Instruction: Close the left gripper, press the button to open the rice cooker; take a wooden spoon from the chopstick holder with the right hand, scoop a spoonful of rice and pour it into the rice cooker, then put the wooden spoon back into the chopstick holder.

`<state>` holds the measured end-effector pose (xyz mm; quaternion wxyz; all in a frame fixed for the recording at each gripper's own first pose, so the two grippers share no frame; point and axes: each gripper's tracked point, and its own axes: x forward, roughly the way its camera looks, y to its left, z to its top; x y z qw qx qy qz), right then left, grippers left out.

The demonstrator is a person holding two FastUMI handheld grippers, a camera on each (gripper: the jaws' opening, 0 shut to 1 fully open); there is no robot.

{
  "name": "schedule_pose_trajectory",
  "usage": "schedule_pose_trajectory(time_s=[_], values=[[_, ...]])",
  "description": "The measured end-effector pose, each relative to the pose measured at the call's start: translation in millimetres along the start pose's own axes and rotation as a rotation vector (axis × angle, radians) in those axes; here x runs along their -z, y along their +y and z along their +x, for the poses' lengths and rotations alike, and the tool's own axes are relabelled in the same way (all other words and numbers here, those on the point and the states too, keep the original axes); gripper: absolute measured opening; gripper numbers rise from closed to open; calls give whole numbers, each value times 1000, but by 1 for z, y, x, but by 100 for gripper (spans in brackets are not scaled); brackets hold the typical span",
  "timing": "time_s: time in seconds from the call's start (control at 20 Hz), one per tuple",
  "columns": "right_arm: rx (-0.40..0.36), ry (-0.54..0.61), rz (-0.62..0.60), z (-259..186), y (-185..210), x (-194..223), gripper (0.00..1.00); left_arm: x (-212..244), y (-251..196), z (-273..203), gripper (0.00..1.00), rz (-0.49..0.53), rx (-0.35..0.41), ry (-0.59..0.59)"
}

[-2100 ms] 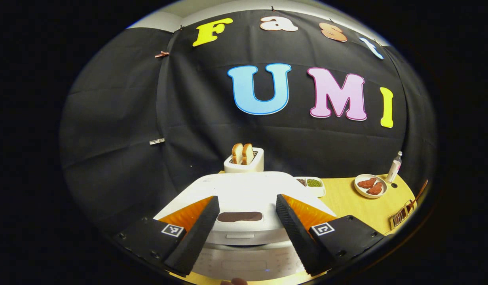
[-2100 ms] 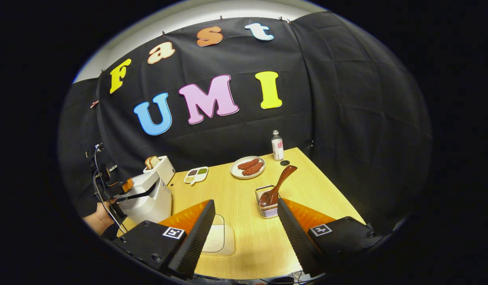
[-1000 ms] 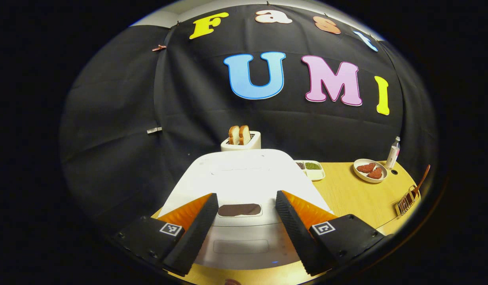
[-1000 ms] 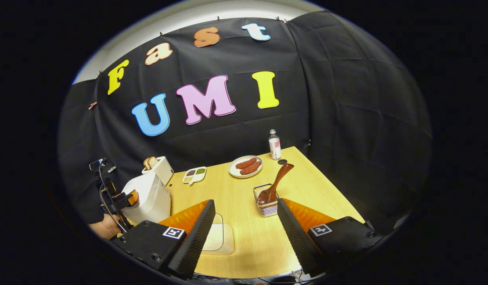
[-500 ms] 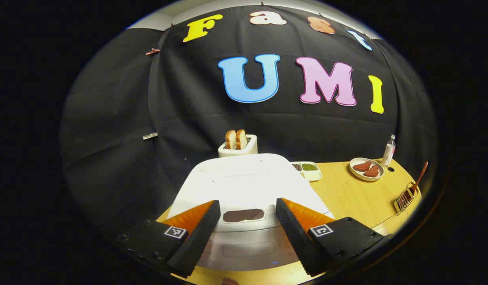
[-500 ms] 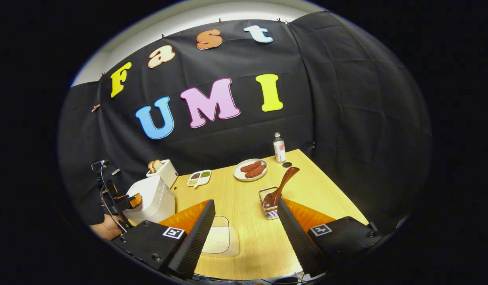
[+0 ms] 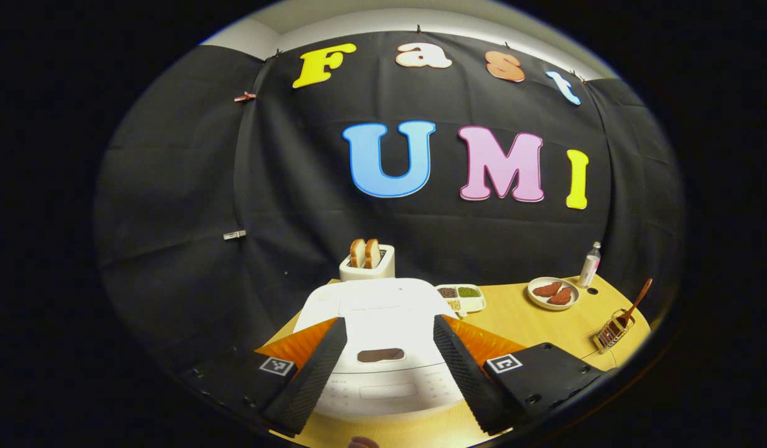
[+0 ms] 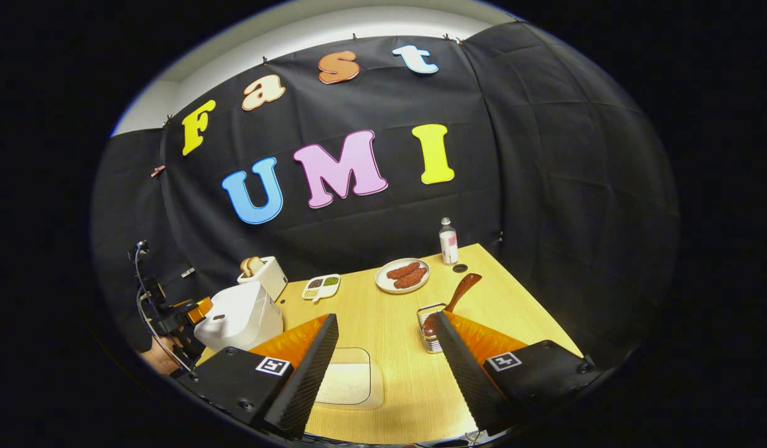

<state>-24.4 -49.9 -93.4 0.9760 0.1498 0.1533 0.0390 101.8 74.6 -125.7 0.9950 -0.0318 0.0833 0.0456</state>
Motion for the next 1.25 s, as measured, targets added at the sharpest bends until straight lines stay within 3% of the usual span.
schedule_pose_trajectory(time_s=[0.3, 0.5, 0.85, 1.25], values=[[-19, -61, -62, 2, 18, -23, 98, -42, -31, -54, 96, -8, 103, -78], [11, -135, -149, -1, 24, -44, 98, -62, -37, -86, 96, -8, 137, -116], [29, -275, -282, -17, 48, -79, 98, -81, -48, -131, 96, -2, 169, -163], [39, -292, -318, -26, 56, -76, 100, -80, -51, -151, 96, -12, 189, -172]])
